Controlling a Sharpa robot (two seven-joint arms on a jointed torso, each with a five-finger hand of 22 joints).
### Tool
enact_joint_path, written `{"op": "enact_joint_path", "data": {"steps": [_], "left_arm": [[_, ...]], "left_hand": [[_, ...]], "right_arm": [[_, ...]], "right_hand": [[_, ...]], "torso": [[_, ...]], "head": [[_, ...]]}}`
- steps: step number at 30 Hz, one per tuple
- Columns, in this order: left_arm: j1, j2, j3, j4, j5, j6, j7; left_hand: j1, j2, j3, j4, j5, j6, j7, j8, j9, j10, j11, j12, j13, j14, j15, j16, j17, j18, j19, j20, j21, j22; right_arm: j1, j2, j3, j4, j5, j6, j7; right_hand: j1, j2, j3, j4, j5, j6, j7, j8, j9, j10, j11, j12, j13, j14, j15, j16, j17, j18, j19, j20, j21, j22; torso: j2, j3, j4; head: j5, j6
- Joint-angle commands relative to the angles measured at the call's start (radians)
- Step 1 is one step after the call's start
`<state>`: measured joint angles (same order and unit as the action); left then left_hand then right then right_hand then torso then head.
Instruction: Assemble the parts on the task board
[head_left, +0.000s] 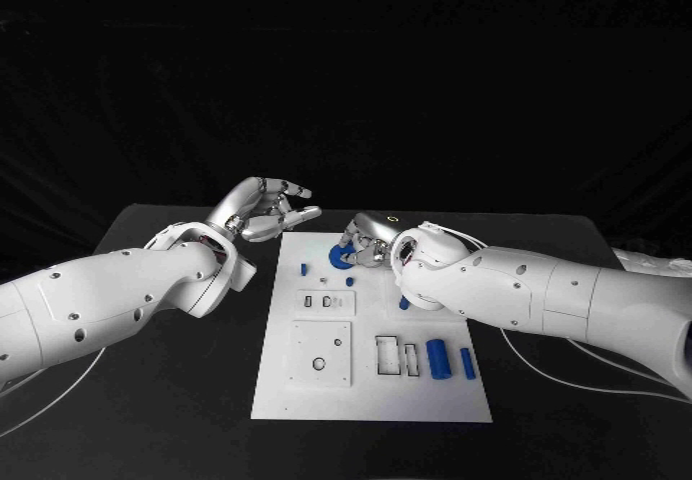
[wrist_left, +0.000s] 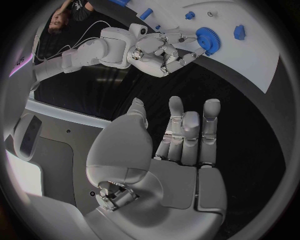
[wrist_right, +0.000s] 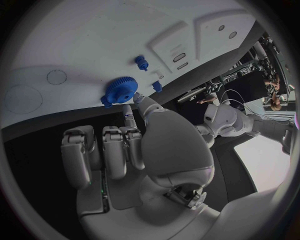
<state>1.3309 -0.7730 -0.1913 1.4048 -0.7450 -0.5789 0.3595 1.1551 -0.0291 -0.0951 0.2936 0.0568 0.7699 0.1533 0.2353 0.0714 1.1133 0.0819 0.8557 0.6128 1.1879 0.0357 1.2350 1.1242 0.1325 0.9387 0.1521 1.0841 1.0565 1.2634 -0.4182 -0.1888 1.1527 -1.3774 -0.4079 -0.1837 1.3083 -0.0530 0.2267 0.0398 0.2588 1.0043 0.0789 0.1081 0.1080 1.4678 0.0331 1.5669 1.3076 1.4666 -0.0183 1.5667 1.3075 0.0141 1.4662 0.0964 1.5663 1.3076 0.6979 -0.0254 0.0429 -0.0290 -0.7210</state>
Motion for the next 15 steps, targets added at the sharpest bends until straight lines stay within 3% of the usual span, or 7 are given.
{"op": "enact_joint_path", "data": {"steps": [1, 15], "left_arm": [[0.001, 0.002, 0.001, 0.001, -0.002, 0.003, 0.009], [0.001, 0.002, 0.001, 0.000, -0.002, 0.003, 0.008]], "left_hand": [[0.003, 0.010, -0.004, -0.002, -0.006, 0.008, 0.001, -0.004, -0.001, 0.005, 0.000, -0.004, -0.001, -0.006, -0.001, -0.003, 0.001, 0.006, -0.004, 0.001, -0.005, 0.001], [0.003, 0.010, -0.004, -0.002, -0.006, 0.008, 0.001, -0.004, -0.001, 0.005, 0.000, -0.004, -0.001, -0.006, -0.001, -0.003, 0.001, 0.006, -0.004, 0.001, -0.005, 0.001]], "right_arm": [[-0.001, 0.003, 0.000, -0.004, -0.015, 0.034, -0.011], [-0.001, 0.014, 0.000, -0.015, -0.020, 0.071, -0.034]], "right_hand": [[-0.007, 0.001, 0.005, -0.002, -0.006, 0.004, 0.001, 0.005, 0.000, 0.103, -0.007, 0.004, 0.263, 0.104, -0.004, 0.004, 0.263, -0.014, 0.105, -0.004, 0.004, 0.263], [-0.010, 0.001, 0.005, -0.001, -0.007, -0.002, 0.003, -0.003, -0.004, 0.103, -0.006, 0.004, 0.263, 0.104, -0.005, 0.004, 0.263, -0.014, 0.105, -0.006, 0.004, 0.263]], "torso": [[-0.001, -0.0006, -0.0006], [0.000, -0.0006, -0.0013]], "head": [[0.000, -0.002], [0.000, -0.004]]}}
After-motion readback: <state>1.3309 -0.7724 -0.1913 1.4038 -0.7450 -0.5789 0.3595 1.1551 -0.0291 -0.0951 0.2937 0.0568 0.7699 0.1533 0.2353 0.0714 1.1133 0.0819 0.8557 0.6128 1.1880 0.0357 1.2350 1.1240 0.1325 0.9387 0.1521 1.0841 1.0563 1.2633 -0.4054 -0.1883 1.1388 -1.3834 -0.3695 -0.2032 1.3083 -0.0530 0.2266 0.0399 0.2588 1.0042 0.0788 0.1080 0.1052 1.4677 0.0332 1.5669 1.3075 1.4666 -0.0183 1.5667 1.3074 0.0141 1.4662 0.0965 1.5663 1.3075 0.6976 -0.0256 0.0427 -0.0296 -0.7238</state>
